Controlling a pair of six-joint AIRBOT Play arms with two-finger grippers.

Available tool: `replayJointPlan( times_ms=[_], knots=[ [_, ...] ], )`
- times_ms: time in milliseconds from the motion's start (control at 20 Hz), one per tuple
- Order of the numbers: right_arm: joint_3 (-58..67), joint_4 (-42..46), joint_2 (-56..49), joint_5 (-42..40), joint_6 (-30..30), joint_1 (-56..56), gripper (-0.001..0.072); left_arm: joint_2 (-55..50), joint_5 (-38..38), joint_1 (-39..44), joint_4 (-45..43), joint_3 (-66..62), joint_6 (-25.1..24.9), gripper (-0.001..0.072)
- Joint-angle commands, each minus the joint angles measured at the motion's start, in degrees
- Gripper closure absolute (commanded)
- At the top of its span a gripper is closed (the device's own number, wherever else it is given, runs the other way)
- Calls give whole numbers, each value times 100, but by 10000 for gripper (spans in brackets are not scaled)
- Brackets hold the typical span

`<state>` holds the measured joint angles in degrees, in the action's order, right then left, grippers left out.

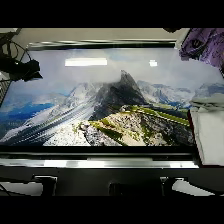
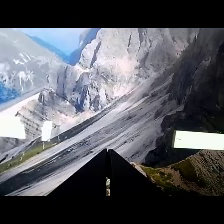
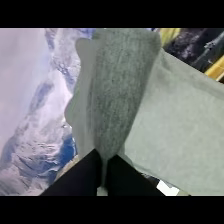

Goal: Fold the clothes and pants, and hang the long-sleeved shirts on hangers.

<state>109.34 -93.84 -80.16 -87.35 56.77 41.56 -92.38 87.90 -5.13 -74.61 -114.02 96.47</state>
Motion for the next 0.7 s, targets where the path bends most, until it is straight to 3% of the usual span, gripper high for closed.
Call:
replayJointPlan(
  times_ms=[0,300,650],
  knots=[
    [4,595,46,-885,361,2,681,0,20,9,-2,2,0,690],
    [-170,1764,46,-1547,1252,2,679,-2,17,9,-4,7,17,690],
    [-1558,2127,160,-1563,1285,2,681,-2,20,-37,-68,9,17,690]
  ],
)
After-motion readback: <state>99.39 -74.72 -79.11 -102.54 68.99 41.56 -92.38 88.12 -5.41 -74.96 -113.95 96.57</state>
